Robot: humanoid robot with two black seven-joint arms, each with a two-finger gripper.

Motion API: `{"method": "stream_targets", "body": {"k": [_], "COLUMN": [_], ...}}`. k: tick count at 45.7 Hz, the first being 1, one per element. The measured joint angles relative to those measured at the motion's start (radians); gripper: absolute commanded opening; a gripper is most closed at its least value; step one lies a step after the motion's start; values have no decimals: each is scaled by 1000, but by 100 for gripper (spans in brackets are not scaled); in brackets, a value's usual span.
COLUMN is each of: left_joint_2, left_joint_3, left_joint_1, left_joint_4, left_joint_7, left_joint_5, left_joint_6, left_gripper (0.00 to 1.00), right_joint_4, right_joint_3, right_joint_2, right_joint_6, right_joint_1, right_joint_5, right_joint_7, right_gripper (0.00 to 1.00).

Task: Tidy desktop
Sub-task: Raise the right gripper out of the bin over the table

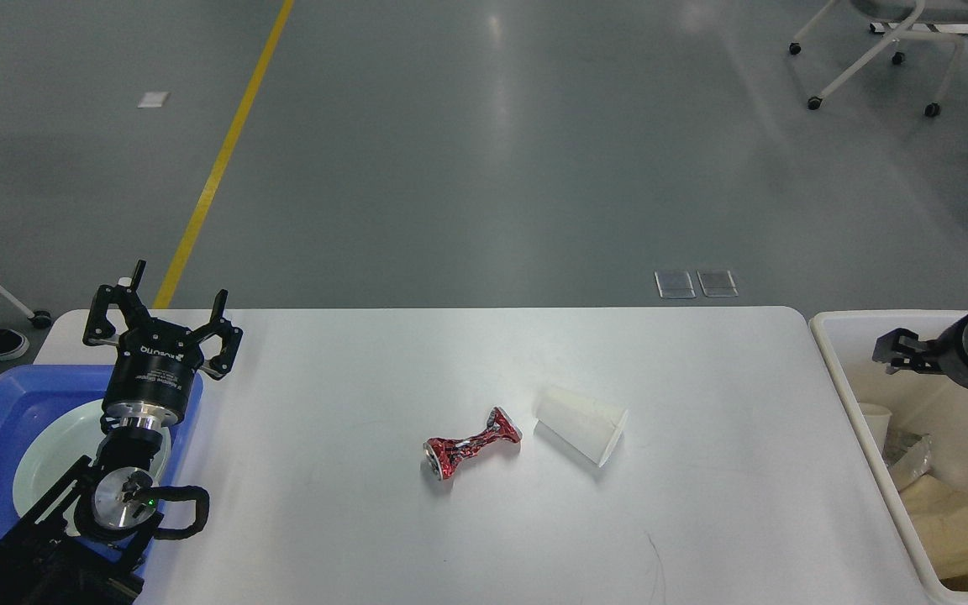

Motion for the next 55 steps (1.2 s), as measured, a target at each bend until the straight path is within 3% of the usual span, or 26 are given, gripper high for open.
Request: {"method": "stream_targets", "body": {"k": [9,16,27,39,55], "left_joint_2": [0,0,0,0,1], "left_joint_3": [0,0,0,0,0], "left_joint_1": [0,0,0,1,0], "left_joint_4": [0,0,0,0,0], "left_joint_7": [0,0,-1,-2,-1], "left_joint_5": [1,1,1,1,1], "left_joint_6": [0,0,0,0,0], "left_gripper": [96,96,96,96,96], "right_joint_4": [115,247,439,607,648], "right_joint_3": [-16,-51,-77,-74,-45], "right_joint_2": [59,149,239,328,336], "right_joint_6": [270,383,409,399,409], "right_joint_1": [236,424,705,929,982], "right_joint_5": [1,16,199,240,265], "right_joint_7": [0,0,-3,-3,-2], "right_gripper": [100,100,100,100,100]}}
